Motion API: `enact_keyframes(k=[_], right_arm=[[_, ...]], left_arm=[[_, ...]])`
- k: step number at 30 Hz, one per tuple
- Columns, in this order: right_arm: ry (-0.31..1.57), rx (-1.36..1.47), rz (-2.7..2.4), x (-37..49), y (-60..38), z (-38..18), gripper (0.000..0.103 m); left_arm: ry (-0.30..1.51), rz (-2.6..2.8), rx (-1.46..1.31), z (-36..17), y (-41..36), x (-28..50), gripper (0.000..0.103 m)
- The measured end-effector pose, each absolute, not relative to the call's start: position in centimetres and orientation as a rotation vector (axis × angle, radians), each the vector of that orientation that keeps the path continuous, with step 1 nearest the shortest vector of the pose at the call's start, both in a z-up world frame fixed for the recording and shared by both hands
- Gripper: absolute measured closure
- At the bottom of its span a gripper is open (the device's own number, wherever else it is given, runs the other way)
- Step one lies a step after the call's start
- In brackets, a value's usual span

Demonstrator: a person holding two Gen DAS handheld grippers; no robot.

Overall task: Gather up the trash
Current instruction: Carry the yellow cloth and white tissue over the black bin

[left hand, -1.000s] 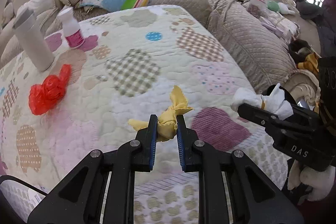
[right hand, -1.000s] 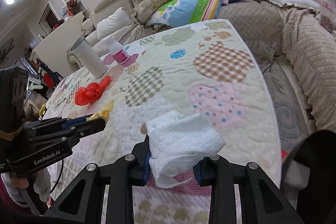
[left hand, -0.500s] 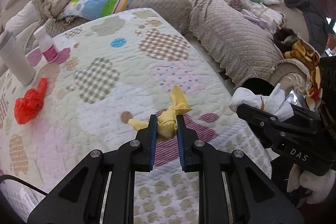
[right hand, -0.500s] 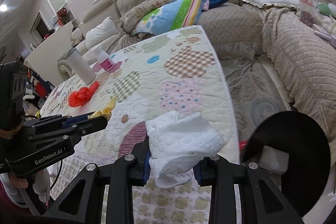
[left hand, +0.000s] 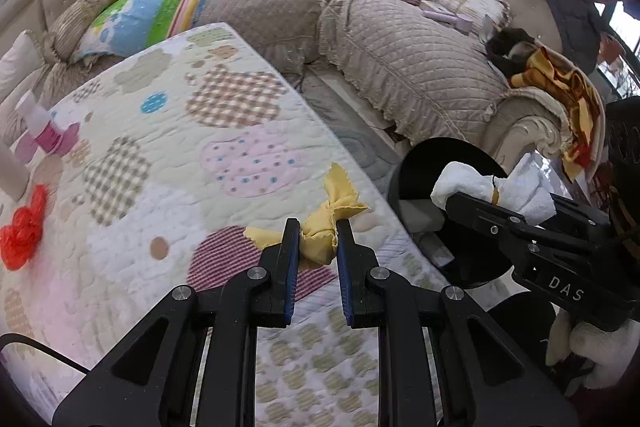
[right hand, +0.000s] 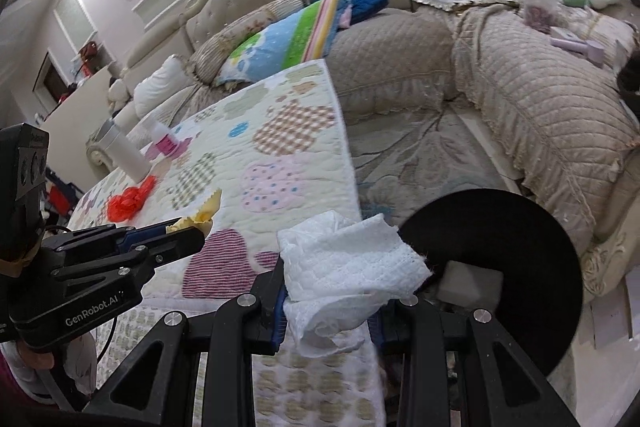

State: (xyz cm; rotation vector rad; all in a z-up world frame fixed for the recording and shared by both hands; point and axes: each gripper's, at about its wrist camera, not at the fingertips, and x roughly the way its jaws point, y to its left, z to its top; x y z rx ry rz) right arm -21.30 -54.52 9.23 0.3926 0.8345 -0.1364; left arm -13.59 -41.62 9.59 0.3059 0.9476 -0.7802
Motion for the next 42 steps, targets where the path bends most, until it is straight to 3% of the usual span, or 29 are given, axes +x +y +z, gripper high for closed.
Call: enact_keyframes(k=[42], right_arm=[[0.901,0.512,-0.313,-24.9,-63.0,5.2,0.073]], left_arm=[[1.072,-0.909,0.335,5.2,-51.5,-15.1,0.088]])
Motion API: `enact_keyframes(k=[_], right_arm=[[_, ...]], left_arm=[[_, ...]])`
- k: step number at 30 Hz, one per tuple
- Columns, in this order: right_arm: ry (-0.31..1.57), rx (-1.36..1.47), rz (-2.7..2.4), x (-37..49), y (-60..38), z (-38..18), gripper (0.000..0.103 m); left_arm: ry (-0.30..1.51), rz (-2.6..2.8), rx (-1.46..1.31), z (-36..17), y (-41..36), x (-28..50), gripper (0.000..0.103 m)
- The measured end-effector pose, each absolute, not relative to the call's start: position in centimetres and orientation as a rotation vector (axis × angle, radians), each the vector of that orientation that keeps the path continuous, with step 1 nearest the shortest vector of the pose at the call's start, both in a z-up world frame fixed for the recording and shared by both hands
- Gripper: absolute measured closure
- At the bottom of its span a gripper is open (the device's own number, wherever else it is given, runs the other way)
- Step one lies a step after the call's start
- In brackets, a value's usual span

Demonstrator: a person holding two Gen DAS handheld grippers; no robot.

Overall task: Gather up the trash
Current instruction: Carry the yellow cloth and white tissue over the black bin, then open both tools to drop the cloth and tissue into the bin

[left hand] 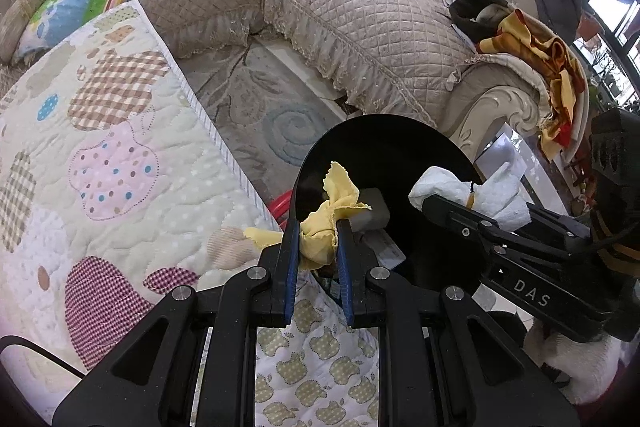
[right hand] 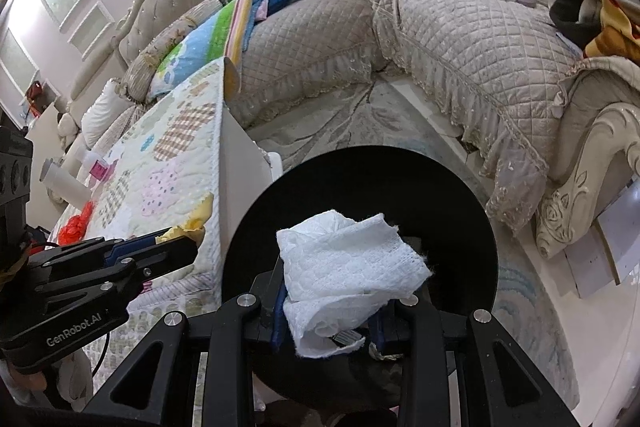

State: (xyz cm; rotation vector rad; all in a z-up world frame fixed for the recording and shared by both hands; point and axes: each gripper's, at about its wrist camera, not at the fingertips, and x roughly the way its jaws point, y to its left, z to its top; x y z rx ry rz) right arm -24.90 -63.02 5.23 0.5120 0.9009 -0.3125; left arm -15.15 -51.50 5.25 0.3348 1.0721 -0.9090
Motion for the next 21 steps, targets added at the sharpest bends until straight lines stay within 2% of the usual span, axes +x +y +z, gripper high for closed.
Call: enact_keyframes(k=[4,7,8,10,12,14,21], right_arm=[[0.912,0.525,-0.332,-24.9,-63.6,4.8,0.072],[0.914,0.531,-0.347,-24.9,-64.0,4.8,0.053],[0.911,0.535,-0.351,-25.0,-64.1,4.8,0.051],[0.908,0.536,-0.357,-25.0,-64.2,4.9,0.051],[0.904,0.541,-0.363,-25.2,-64.3,5.1,0.051],[0.904,0.546,-0.368,-25.3,-64.4,5.2,0.051],[0.903,0.539,-0.350,-25.0,-63.6,5.9,0.050]], left_arm=[[1.085,-0.918,0.316,5.1,-51.7,-15.0,0.088],[1.095,-0.938,0.303,5.1,-51.8,-15.0,0.087],[1.100,-0.945,0.300,5.0,-51.8,-15.0,0.086],[1.112,-0.960,0.287,5.0,-51.8,-15.0,0.085],[1.125,-0.965,0.273,5.0,-51.8,-15.0,0.074],[1.127,-0.962,0.262,5.1,-51.5,-14.8,0.069],[1.128,-0.933,0.226,5.9,-49.3,-14.0,0.069]])
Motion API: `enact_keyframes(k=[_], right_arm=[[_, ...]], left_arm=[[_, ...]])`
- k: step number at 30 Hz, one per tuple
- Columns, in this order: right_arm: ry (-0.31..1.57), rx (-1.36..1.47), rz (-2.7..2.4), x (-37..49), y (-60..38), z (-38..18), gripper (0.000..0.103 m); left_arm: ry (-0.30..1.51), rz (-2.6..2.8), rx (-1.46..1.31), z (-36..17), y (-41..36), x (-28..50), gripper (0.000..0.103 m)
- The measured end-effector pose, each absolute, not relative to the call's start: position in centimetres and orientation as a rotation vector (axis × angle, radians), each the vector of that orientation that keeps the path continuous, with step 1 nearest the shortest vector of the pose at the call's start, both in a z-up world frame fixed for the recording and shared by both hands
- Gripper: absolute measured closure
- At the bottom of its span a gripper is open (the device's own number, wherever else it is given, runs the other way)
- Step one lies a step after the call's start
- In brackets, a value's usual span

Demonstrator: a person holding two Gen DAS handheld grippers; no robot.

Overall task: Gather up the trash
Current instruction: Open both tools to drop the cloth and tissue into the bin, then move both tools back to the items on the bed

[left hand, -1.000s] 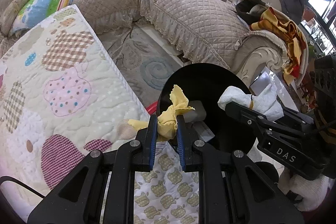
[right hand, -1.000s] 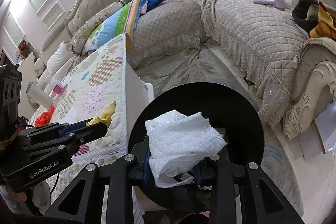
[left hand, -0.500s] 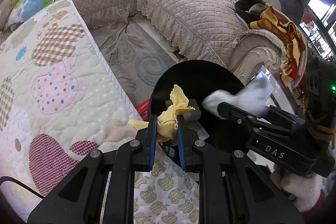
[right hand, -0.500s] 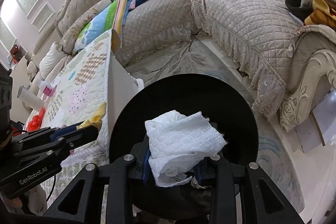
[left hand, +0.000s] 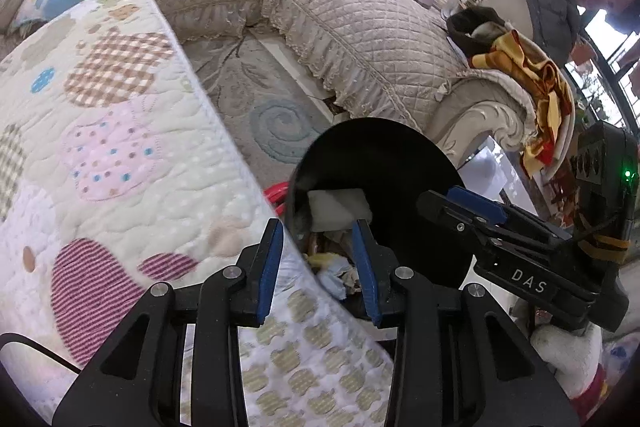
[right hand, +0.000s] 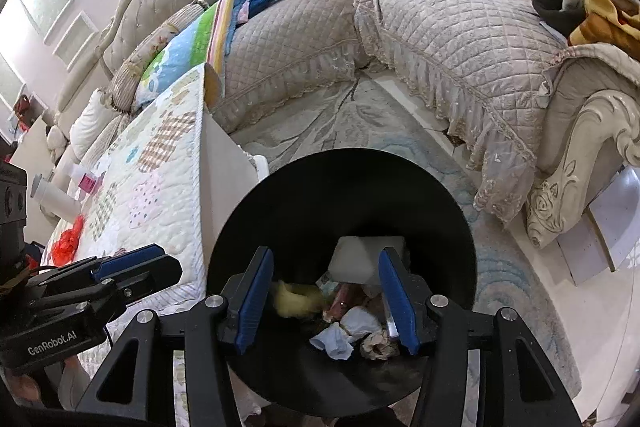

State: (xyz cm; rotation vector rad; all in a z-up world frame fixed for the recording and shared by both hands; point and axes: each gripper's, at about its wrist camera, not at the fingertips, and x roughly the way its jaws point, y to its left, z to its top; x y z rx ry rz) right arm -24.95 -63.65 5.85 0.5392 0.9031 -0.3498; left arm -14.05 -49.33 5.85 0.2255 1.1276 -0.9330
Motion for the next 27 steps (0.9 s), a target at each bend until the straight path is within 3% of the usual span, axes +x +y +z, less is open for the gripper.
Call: enact_keyframes(k=[11,23,27], right_arm=[[0.897,0.448,-0.187,-20.3,-57.7,7.6,0.050],[0.981,0.291,0.132,-12.5,-44.1,6.1,0.050],[0.999,0.249,0.234,-10.3,-39.0,5.7,0.039]], left_arm=[[1.082,-0.699,0.197,7.8,-39.2,-11.2,0.069],[1.098,-0.405,0.082,9.1,-21.7,-10.3,0.069],[1.111,-0.293,0.031,9.0,-14.9,-11.0,0.069]])
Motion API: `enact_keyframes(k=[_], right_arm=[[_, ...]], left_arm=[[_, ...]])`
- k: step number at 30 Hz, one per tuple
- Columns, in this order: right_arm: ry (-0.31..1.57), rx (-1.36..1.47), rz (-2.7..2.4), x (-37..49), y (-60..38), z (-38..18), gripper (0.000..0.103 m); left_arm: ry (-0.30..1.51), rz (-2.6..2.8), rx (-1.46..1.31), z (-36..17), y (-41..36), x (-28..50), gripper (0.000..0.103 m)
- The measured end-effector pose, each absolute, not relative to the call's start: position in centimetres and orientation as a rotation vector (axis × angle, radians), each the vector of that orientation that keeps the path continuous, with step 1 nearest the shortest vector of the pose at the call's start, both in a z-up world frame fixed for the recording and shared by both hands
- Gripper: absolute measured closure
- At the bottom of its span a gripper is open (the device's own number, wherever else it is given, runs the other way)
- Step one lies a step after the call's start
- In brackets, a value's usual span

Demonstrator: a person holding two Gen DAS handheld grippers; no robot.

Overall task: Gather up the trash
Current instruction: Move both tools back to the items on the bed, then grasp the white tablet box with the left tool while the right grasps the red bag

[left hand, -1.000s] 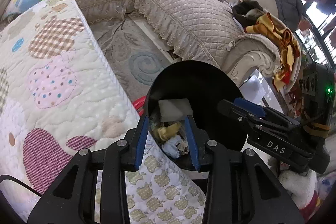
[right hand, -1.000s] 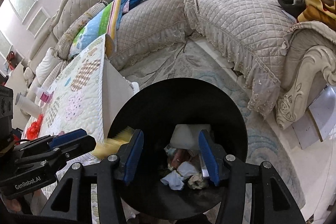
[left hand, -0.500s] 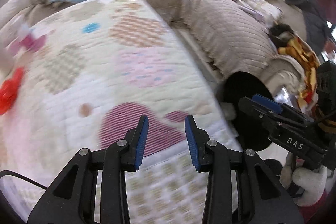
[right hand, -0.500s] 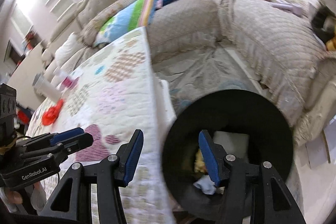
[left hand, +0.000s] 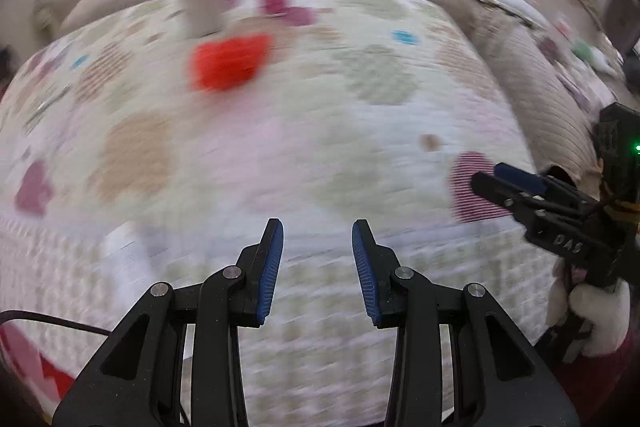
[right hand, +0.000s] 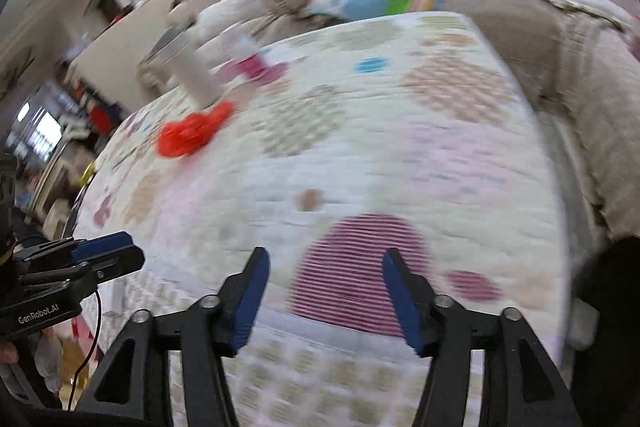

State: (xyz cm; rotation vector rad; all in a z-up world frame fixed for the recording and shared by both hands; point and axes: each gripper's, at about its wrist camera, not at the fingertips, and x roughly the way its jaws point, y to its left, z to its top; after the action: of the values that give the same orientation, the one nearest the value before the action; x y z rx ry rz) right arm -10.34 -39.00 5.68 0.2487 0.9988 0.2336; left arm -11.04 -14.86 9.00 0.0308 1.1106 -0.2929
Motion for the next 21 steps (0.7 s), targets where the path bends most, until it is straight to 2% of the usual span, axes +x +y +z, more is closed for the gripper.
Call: enact_keyframes(k=[9,13,15,21], right_arm=[[1.043,0.204,0.366,-6.6,-30.8,4.4,0.037],[1.063,0.192,0.389,-5.2,-28.5,3.9,0.034],[1.072,0.183,0.393,-4.6,-27.7,3.8,0.034],[1.064,0.172,0.382,-2.1,-26.5,4.1,0.032]], left_arm=[[1.173,-0.070,-0.117,5.6,-3.5,-12.9,0.068],[1.187,-0.054,-0.167,3.7,-2.9,-12.7,0.067],[1.166,-0.060,-0.187,3.2,-3.1,-12.4,0.052],[1.168,-0.023,-0.149,2.0,-3.6,-10.3,0.052]])
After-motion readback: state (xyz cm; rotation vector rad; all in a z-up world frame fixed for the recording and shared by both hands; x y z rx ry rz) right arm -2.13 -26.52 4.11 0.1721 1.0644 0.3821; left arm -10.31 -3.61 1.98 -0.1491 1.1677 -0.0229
